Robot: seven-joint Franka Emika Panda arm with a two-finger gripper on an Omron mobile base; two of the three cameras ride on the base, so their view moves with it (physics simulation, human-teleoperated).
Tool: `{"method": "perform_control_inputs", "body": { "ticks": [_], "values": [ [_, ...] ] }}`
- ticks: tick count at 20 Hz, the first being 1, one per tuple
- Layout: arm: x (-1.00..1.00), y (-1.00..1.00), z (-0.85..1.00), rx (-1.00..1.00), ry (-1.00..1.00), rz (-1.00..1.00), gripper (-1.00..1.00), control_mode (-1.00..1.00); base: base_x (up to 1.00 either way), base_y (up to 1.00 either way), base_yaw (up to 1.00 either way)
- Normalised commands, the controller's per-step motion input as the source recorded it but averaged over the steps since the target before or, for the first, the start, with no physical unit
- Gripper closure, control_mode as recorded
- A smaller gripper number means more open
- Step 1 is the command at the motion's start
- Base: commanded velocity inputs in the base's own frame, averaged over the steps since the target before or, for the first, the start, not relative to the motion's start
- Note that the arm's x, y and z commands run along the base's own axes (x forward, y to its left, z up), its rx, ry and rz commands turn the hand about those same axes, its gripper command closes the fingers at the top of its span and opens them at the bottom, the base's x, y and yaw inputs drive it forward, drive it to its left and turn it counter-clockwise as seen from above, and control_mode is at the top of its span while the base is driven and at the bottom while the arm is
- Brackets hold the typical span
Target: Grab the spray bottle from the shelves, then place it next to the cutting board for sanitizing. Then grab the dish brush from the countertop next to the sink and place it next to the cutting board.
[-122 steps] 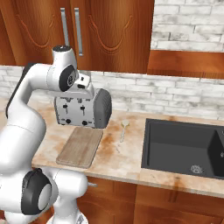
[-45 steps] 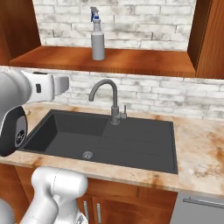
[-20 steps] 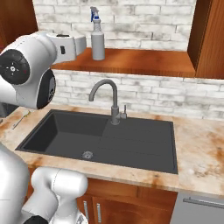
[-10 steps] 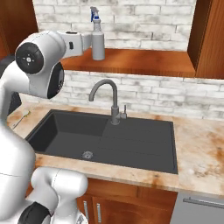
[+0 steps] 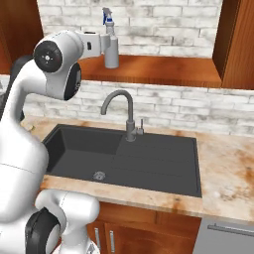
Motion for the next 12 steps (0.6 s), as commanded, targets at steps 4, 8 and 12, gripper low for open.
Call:
{"method": "perform_control_inputs", "body": {
  "ticks": [4, 8, 12],
  "values": [
    [0.57, 0.01, -0.03, 0.00, 0.00, -0.03, -1.00, -1.00, 0.00, 0.00, 0.00],
    [0.50, 0.00, -0.01, 0.00, 0.02, -0.02, -1.00, -1.00, 0.00, 0.00, 0.00],
    [0.49, 0.00, -0.05, 0.00, 0.04, 0.00, -1.00, -1.00, 0.00, 0.00, 0.00]
  ]
}}
